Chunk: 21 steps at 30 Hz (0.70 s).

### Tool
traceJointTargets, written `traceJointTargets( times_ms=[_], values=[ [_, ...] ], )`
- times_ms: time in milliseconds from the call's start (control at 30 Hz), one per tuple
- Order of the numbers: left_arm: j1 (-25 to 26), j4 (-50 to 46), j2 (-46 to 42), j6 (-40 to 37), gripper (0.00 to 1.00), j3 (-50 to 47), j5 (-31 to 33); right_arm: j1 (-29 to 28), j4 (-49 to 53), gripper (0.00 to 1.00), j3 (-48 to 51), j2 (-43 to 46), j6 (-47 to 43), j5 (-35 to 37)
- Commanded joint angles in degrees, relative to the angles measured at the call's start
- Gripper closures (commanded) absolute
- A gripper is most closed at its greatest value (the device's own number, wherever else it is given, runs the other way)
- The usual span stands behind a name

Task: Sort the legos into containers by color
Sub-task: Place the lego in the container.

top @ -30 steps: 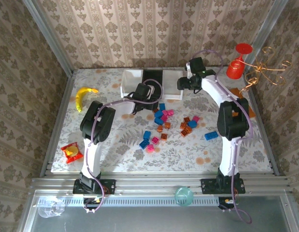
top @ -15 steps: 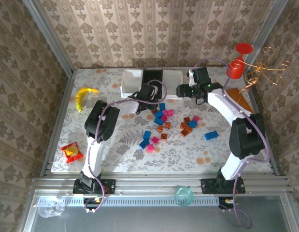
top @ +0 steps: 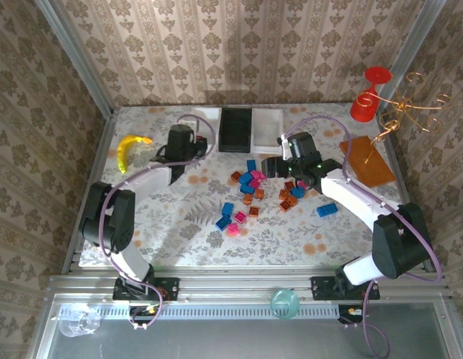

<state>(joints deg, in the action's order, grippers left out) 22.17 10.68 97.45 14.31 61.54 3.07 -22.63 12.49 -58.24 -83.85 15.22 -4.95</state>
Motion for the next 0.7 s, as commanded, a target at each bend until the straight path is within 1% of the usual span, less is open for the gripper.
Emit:
traceJointTargets(
  times_ms=[0, 133, 367, 467, 533, 667],
  values=[
    [-2.5, -1.56, 5.58, 0.75, 0.72, 6.44, -3.54, -0.65, -2.93, 0.2, 1.04, 0.97, 1.01, 1.16],
    [-4.2, -6.29, 14.42, -0.48, 0.71, 18.22, -5.8, -1.23, -3.36, 0.2, 1.53, 0.88, 1.79, 1.15],
    [-4.68, -14.75, 27.44, -3.18, 0.67, 36.99, -5.7, -1.97, -2.49, 0.19, 3.45, 2.0, 2.39, 2.49],
    [-4.75, -18.03, 31.12, -3.49, 0.61, 43.25, -5.79, -2.0, -1.95, 0.19, 3.77, 2.3, 2.37, 2.99],
    [-4.79, -18.85, 31.63, -3.58, 0.54, 45.37, -6.52, -1.98, -0.8, 0.19, 3.24, 2.15, 2.14, 3.24],
    [-4.7, -17.55, 28.1, -3.49, 0.38, 43.72, -8.74, -2.16, 0.34, 0.19, 2.52, 2.12, 1.36, 3.53]
  ],
)
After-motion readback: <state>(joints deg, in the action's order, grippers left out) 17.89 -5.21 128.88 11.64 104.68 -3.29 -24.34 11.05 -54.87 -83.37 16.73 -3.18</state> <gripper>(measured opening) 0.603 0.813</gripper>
